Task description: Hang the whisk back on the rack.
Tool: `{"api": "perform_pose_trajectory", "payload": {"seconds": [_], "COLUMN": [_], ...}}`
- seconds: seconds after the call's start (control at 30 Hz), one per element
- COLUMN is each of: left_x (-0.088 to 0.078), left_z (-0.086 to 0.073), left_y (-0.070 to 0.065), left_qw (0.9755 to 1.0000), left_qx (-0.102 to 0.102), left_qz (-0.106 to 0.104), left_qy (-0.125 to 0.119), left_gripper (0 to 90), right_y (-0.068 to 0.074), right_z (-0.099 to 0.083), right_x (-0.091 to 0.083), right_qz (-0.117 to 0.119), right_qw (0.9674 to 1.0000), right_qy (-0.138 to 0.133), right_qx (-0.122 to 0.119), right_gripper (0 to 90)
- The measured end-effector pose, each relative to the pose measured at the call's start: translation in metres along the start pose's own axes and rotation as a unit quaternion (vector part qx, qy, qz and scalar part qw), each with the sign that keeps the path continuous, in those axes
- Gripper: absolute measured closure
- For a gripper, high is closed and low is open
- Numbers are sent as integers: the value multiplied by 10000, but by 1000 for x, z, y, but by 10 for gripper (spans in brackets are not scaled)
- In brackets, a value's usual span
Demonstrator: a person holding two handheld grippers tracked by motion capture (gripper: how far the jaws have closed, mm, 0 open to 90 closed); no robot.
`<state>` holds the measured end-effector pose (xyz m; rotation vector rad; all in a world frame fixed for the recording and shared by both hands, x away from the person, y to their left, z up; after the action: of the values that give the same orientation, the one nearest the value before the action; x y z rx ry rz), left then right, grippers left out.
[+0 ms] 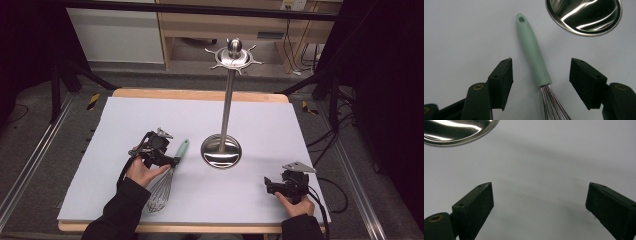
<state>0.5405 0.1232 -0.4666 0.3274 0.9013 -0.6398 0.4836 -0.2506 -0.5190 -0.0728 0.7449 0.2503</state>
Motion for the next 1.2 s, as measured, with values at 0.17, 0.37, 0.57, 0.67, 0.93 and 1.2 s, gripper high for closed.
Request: {"api": "perform_pose_trajectory", "payload": {"seconds": [0.17,0.37,0.57,0.67,0.93,1.2], "left_x": [6,13,19,22,31,40], "left_z": [-1,-3,-8,-10,-15,-17], "left_y": [-2,-4,-4,-3,-5,-3], "left_qw": [10000,9998,9993,9990,9975,9958], "left_qx": [5,22,28,2,-76,-206], "left_qz": [10,40,75,89,58,99], "left_qy": [87,211,362,435,695,892], "left_gripper": [363,377,403,414,472,559], "right_y": [0,0,0,1,1,1], "right_z": [0,0,0,0,0,0], "right_x": [0,0,1,1,1,1], "right_qz": [8,9,13,17,31,21], "right_qw": [10000,10000,10000,10000,10000,10000], "right_qy": [5,6,6,17,28,13], "right_qx": [-3,-1,-2,-1,-8,-4], "right_gripper": [83,83,84,85,86,87]}}
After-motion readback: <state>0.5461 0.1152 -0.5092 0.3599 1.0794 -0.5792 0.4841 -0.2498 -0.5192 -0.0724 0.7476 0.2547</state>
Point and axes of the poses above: each handheld gripper's, and its own axes: x roughly forward along the jaws, z roughly out of its top, y roughly to its left, the point moved 7 cm from there along x, roughly forward along the jaws, and after that the axes turned 3 degrees about x, right-handed, at the moved point
